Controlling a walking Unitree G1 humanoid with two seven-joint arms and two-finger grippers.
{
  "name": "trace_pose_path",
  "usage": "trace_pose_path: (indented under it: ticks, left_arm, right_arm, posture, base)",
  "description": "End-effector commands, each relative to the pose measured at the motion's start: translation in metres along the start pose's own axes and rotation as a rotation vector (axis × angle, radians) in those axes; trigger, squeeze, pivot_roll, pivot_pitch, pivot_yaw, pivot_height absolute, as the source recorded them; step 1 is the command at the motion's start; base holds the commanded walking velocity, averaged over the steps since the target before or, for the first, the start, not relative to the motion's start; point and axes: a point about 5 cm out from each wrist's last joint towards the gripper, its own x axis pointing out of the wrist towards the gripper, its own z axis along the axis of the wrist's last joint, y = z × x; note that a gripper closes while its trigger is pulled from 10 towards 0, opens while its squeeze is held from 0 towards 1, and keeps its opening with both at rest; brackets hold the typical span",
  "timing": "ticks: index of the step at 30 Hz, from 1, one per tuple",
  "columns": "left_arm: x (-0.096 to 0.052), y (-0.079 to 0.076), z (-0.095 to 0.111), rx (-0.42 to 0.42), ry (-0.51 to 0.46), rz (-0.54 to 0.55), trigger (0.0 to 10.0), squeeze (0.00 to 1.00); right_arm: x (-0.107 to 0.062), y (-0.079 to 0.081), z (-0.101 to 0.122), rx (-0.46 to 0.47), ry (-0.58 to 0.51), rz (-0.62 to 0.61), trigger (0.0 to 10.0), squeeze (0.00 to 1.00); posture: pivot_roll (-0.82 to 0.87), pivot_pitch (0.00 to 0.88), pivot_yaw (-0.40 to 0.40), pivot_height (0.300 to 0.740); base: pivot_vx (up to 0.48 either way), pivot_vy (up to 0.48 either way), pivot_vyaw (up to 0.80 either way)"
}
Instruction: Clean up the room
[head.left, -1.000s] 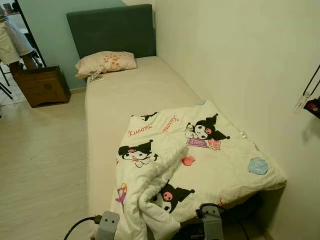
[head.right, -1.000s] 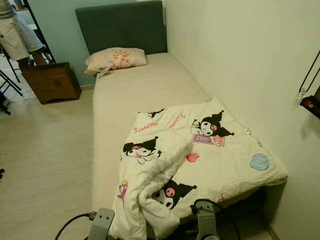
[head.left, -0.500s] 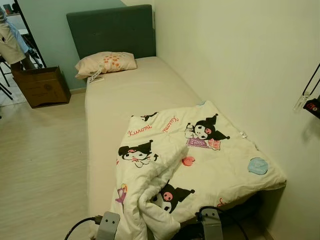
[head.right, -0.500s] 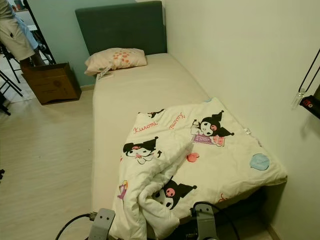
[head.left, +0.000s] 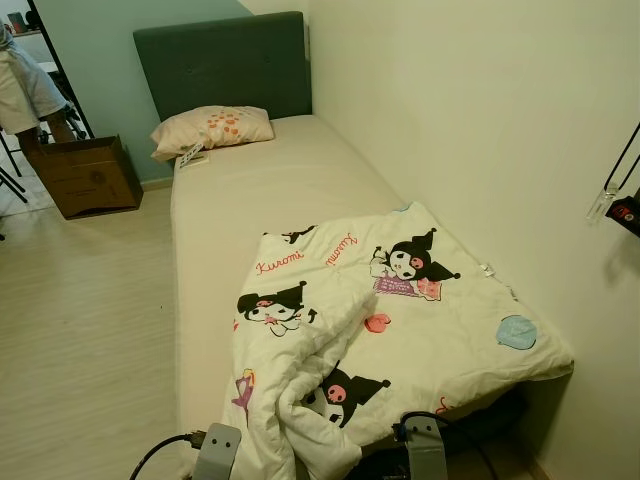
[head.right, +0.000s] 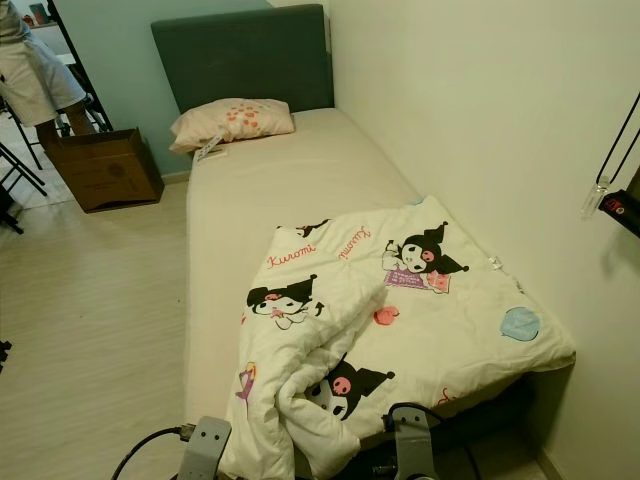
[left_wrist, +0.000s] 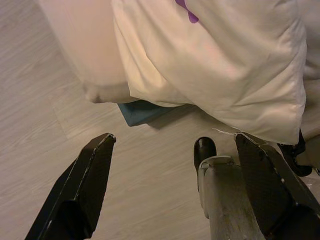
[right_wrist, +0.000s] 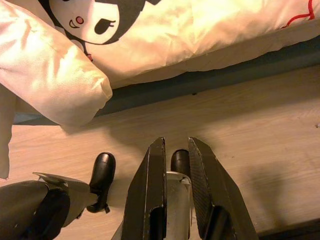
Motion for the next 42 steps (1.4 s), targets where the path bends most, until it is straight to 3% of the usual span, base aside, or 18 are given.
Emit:
trace_pose_path:
  ticks: [1, 31, 42]
  left_arm:
    - [-0.001, 0.002, -0.002, 0.013, 0.004, -0.003, 10.0, 0.0]
    - [0.003, -0.001, 0.007, 0.017, -0.008, 0.01, 10.0, 0.0]
    - [0.004, -0.003, 0.007, 0.035, 0.004, 0.01, 10.0, 0.0]
  right_arm:
    - [0.0, 0.002, 0.001, 0.005, -0.011, 0.003, 10.0, 0.0]
    - [0.002, -0.01, 0.012, -0.046, -0.015, -0.02, 10.0, 0.0]
    - [0.002, -0.011, 0.014, -0.067, -0.012, -0.021, 10.0, 0.0]
  posture:
    - [-0.06, 0.045, 0.024, 0.74]
    - [-0.08, 0.053, 0.01, 0.74]
    - [-0.1, 0.019, 0.004, 0.74]
  base:
    - [0.0, 0.0, 0.0]
    - [0.0, 0.0, 0.0]
    - [0.0, 0.0, 0.0]
